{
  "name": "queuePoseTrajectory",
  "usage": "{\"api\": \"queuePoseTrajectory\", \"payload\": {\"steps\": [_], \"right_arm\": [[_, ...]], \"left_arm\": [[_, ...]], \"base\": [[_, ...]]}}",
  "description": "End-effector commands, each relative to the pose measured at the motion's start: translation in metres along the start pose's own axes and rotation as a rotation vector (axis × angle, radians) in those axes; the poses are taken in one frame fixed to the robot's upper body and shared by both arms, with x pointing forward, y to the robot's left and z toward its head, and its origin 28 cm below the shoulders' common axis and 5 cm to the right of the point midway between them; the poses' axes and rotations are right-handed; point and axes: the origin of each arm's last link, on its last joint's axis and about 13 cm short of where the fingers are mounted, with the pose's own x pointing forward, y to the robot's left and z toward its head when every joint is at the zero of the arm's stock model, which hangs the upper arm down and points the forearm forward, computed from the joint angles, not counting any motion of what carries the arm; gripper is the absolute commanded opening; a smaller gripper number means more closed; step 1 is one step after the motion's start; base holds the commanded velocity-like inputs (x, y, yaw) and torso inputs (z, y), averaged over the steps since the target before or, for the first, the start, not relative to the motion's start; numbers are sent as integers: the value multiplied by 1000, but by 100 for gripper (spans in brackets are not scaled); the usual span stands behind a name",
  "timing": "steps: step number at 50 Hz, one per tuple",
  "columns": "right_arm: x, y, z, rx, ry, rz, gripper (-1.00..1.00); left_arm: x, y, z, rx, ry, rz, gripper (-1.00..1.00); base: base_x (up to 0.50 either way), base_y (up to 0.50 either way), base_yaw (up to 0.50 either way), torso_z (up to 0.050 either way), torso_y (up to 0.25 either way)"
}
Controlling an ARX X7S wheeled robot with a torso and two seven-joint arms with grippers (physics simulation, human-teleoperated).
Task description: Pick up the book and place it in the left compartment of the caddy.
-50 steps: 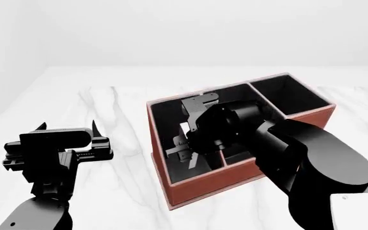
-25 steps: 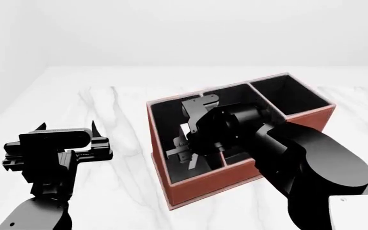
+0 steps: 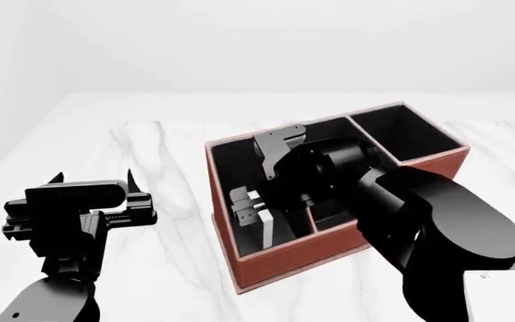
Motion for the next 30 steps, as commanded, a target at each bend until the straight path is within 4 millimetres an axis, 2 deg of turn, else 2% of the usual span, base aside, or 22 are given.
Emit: {"api": "queuePoseTrajectory", "payload": {"steps": [1, 3, 4, 6, 8, 12, 18, 21, 30], "right_arm": [[-9, -1, 10, -13, -22, -22, 100], [-20, 0, 19, -32, -34, -27, 100], [-34, -2, 32, -27, -59, -51, 100], [-47, -2, 43, -37, -83, -63, 100], [-69, -5, 56, -41, -104, -69, 100], [-98, -10, 58, -47, -145, -78, 100], [-128, -12, 51, -51, -208, -38, 100], [-135, -12, 44, -52, -221, -30, 100], [-122, -21, 35, -25, -213, -25, 100]], "left_arm": [[0, 0, 0, -1, 1, 0, 100], [0, 1, 0, -2, 2, 1, 100], [-1, 1, 0, -1, 2, 1, 100], [-1, 1, -1, -1, 3, 1, 100], [0, 1, -1, -1, 4, 1, 100], [0, 0, 0, 0, 2, 0, 100], [0, 0, 1, 1, -1, -2, 100], [0, 0, 1, 2, -2, -1, 100], [0, -2, 5, 9, -10, -6, 100]], "base": [[0, 0, 0, 0, 0], [0, 0, 0, 0, 0], [0, 0, 0, 0, 0], [0, 0, 0, 0, 5], [0, 0, 0, 0, 0], [0, 0, 0, 0, 0], [0, 0, 0, 0, 0], [0, 0, 0, 0, 0], [0, 0, 0, 0, 0]]}}
